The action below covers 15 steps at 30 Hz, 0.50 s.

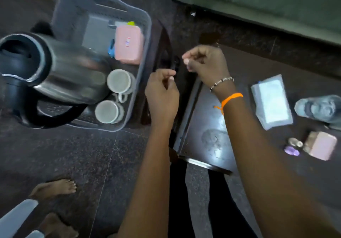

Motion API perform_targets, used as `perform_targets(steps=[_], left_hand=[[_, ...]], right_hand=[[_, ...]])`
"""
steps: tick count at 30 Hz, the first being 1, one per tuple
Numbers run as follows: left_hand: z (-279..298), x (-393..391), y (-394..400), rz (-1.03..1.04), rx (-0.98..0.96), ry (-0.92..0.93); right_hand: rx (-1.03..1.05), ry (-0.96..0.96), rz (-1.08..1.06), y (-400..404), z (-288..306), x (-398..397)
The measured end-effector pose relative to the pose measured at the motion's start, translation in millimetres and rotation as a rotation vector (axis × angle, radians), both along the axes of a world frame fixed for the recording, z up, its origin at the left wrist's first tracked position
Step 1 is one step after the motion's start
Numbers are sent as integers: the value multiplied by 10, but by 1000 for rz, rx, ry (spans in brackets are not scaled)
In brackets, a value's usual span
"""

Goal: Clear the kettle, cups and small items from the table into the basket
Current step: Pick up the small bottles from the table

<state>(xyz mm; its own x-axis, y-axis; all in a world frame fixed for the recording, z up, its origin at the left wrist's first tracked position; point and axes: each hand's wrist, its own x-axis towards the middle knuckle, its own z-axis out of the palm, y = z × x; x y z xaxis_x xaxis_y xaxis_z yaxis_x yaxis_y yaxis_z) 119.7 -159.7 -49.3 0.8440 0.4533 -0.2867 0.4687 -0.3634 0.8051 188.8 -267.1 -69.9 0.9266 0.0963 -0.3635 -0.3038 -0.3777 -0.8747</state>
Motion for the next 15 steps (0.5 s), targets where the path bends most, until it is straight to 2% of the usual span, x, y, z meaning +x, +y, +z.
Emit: perform_targets(steps=[4, 9, 15], left_hand=[[-93, -485, -631, -245, -56, 131], [-295, -921, -1383, -548, -64, 220], [-557, -1134, -2125, -766, -10, 325]], right_hand=[[-90, 140, -157, -881, -146, -728], [-223, 295, -239, -1775, -397, -1572], [-386, 313, -376, -2599, -572, -2139]])
